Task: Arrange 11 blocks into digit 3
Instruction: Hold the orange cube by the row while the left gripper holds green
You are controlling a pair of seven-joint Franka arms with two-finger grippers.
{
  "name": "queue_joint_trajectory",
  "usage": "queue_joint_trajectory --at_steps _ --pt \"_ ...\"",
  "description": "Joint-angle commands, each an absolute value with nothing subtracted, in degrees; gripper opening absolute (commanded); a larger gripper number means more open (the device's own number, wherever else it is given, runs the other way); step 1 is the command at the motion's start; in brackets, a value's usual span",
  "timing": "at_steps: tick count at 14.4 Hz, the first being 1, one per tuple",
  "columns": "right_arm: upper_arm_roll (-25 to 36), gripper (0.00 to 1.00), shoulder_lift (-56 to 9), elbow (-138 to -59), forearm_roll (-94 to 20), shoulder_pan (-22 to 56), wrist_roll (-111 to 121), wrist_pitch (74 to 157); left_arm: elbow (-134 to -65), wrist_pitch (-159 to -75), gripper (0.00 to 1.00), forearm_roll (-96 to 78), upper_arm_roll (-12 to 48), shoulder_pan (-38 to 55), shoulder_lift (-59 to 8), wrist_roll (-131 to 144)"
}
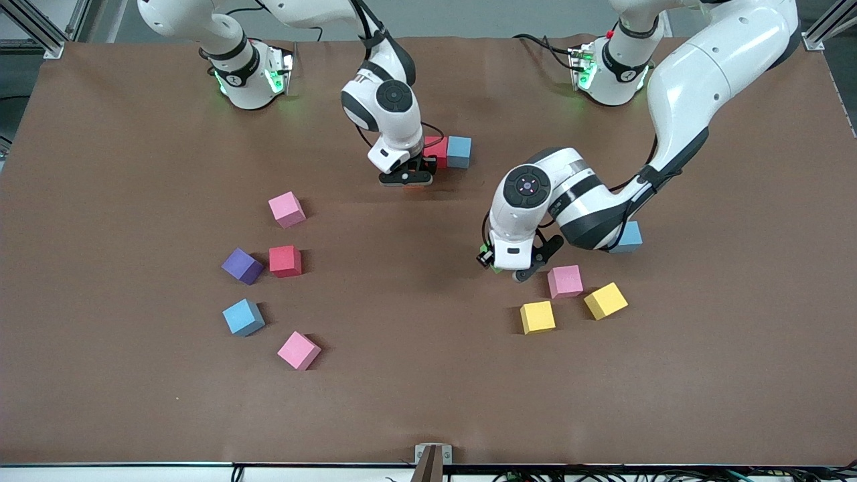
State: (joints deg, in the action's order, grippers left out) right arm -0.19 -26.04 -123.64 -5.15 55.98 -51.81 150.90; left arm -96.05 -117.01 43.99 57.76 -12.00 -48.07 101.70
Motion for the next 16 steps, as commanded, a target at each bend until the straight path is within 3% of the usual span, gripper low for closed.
queue_joint_trajectory --at_steps 1,7,8,9,16 --pt "0.2 0.07 -25.8 -124.6 -4.8 57.5 -52.9 150.6 -96.0 -115.8 0.3 44.6 57.9 -12.0 -46.8 101.5" --pt "0.2 0.1 -25.8 -124.4 -4.9 57.7 -53.0 150.6 -96.0 -115.8 0.3 44.6 57.9 -12.0 -46.8 101.5" --pt "0.2 0.41 -25.8 -124.3 -4.8 57.7 -52.8 150.6 -96.0 -115.8 0.3 44.6 57.9 -12.1 -46.8 101.5" --pt "0.2 0.97 -25.9 -124.0 -4.8 57.7 -52.7 150.5 -96.0 -115.8 0.3 44.6 57.9 -12.2 -46.8 101.5" --pt "0.2 1.0 -25.9 -123.9 -4.8 57.7 -51.2 150.5 -96.0 -115.5 0.3 44.6 58.3 -12.4 -46.8 101.4"
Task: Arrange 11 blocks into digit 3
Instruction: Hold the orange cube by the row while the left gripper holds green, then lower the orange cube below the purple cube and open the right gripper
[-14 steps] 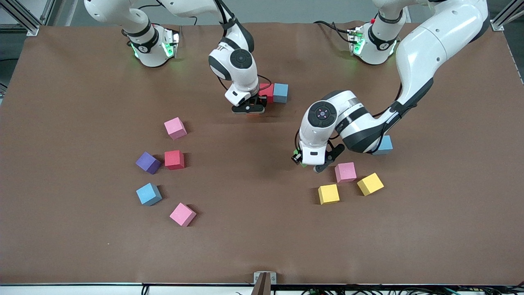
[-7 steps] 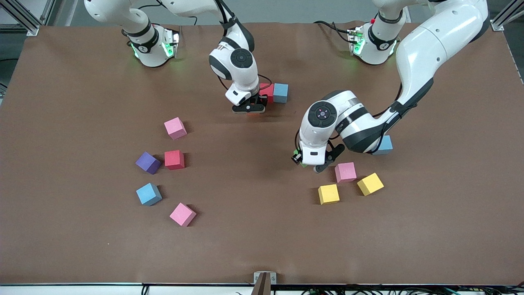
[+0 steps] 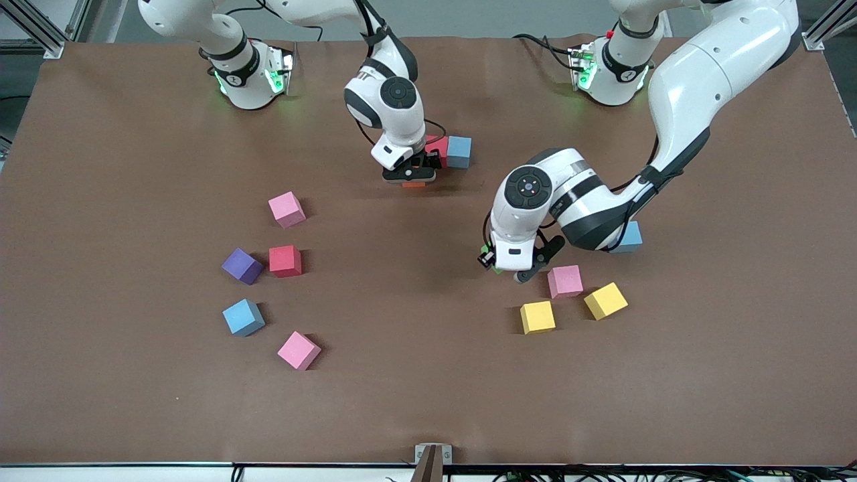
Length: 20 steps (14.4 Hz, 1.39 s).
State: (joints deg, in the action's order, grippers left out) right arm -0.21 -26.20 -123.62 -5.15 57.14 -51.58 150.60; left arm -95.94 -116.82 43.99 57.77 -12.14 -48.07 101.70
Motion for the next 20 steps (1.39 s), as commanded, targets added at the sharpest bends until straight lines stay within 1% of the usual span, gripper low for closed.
queue_joint_trajectory --at_steps 1,4,7,9,13,20 --pt "0.2 1.0 -25.9 -123.8 -4.8 57.6 -51.2 150.4 -96.0 -115.5 0.3 44.6 58.3 -12.5 -46.8 101.5" --pt "0.3 1.0 -25.8 -122.4 -4.8 57.3 -51.2 147.3 -96.0 -115.5 0.29 44.6 58.4 -12.5 -46.7 101.4" --pt "0.5 1.0 -25.2 -118.8 -4.8 56.7 -51.3 142.0 -95.9 -115.5 0.3 44.6 58.4 -12.5 -46.8 101.4" --pt "0.5 1.0 -24.9 -116.7 -4.9 55.8 -51.4 139.8 -95.9 -115.5 0.29 44.6 58.4 -12.6 -46.8 101.4" --pt "0.5 1.0 -20.8 -116.2 -5.1 54.3 -51.3 138.7 -95.7 -115.5 0.29 44.6 58.4 -12.7 -46.8 101.4" --pt "0.6 1.0 -12.2 -116.4 -5.5 47.2 -43.5 125.7 -95.7 -115.5 0.29 44.6 58.4 -12.7 -46.8 101.4"
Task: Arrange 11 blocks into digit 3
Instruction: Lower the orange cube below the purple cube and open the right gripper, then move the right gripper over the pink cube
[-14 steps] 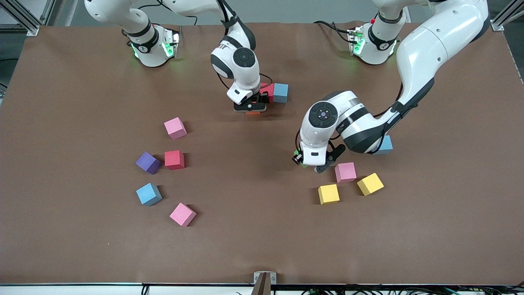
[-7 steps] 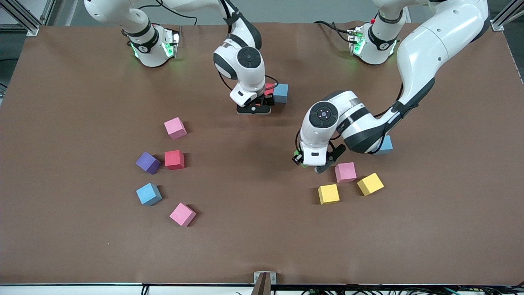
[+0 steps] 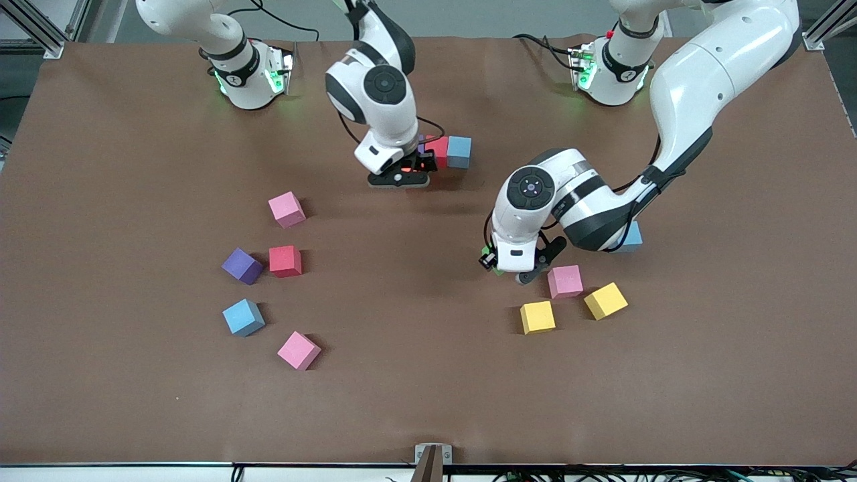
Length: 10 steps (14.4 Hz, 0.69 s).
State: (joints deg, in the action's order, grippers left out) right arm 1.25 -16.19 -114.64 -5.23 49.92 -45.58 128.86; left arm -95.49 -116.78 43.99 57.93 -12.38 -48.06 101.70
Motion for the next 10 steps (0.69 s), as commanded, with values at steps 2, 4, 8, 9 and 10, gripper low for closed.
queue_joint_trajectory --at_steps 2,4,8,9,10 --pt "0.8 1.0 -9.6 -116.5 -4.8 44.5 -42.8 121.3 -95.7 -115.5 0.29 44.6 58.4 -12.8 -46.8 101.4" --pt "0.8 1.0 -7.4 -116.5 -4.8 41.3 -43.2 119.6 -95.7 -115.5 0.29 44.6 58.4 -12.8 -46.7 101.4" --pt "2.5 1.0 -5.8 -116.3 1.6 37.4 -43.1 118.1 -94.9 -114.1 0.29 44.4 59.6 -12.8 -46.7 101.5" --pt "3.1 1.0 -5.8 -114.7 1.7 36.3 -43.3 115.3 -94.3 -113.0 0.29 44.4 59.9 -12.9 -46.7 101.4" --pt "3.6 1.0 -6.2 -111.7 2.1 34.8 -42.6 110.3 -93.8 -112.6 0.29 44.4 59.9 -12.8 -46.7 101.4"
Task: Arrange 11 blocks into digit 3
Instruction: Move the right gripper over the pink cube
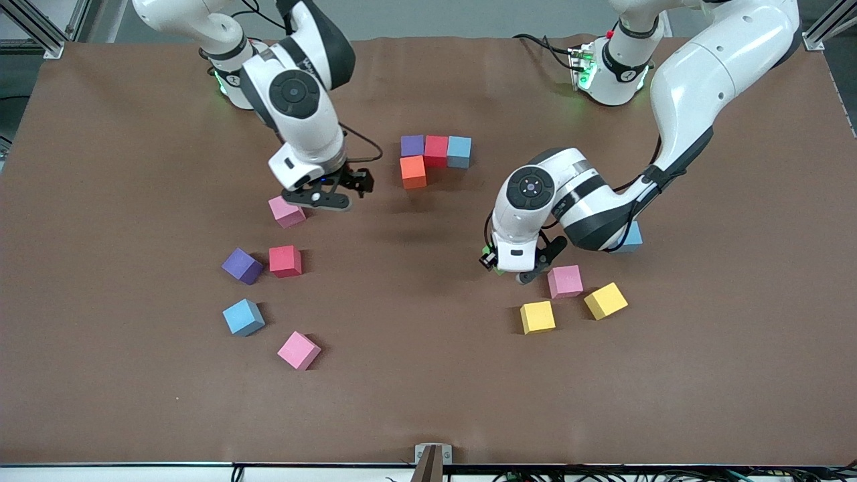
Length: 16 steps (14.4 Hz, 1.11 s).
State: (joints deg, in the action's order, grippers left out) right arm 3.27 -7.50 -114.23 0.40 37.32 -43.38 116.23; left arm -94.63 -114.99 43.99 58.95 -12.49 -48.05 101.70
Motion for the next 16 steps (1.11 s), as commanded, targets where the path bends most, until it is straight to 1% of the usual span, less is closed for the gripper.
queue_joint_trajectory --at_steps 1,2,3,4,5,6,7,9,11,13,14,16 --pt "3.7 1.0 -6.8 -108.2 2.4 33.0 -42.7 103.7 -93.6 -112.2 0.29 44.4 59.9 -12.8 -46.7 101.4" --pt "3.7 1.0 -7.9 -105.1 3.9 31.0 -41.1 97.8 -93.3 -112.1 0.28 44.4 60.1 -12.9 -46.7 101.3" --pt "3.7 1.0 -9.0 -103.2 6.7 30.2 -37.0 94.7 -93.3 -111.8 0.28 44.4 60.2 -12.9 -46.7 101.3" --pt "3.8 1.0 -9.1 -103.1 6.8 29.5 -35.9 94.7 -93.3 -111.7 0.28 44.4 60.1 -12.9 -46.7 101.3" --pt "3.7 1.0 -9.1 -102.8 4.3 27.0 -36.7 94.7 -93.3 -111.6 0.28 44.4 60.2 -12.9 -46.7 101.3" --pt "3.9 1.0 -8.9 -103.0 -0.7 24.8 -38.0 94.6 -93.3 -111.2 0.28 44.4 60.2 -12.9 -46.7 101.3" --pt "4.0 1.0 -8.7 -103.6 -2.6 22.3 -38.8 94.6 -93.3 -110.7 0.28 44.4 60.2 -13.0 -46.7 101.3" --pt "4.0 1.0 -7.7 -105.9 -2.7 20.3 -39.6 95.1 -93.2 -109.9 0.28 44.4 60.3 -13.3 -46.7 101.3" --pt "4.1 1.0 -4.1 -111.2 -2.7 19.3 -45.1 99.0 -93.1 -109.7 0.27 44.4 60.3 -13.4 -46.6 101.3" --pt "4.0 1.0 0.5 -120.4 -2.7 19.2 -51.6 107.5 -93.1 -109.5 0.27 44.4 60.3 -14.4 -46.4 101.3" --pt "4.0 1.0 1.7 -123.5 -2.7 19.5 -54.9 110.4 -93.1 -109.5 0.27 44.4 60.3 -14.5 -46.4 101.3" --pt "3.5 1.0 2.5 -126.6 -2.6 20.1 -61.6 113.1 -93.2 -109.4 0.27 44.4 60.2 -14.5 -46.7 101.3"
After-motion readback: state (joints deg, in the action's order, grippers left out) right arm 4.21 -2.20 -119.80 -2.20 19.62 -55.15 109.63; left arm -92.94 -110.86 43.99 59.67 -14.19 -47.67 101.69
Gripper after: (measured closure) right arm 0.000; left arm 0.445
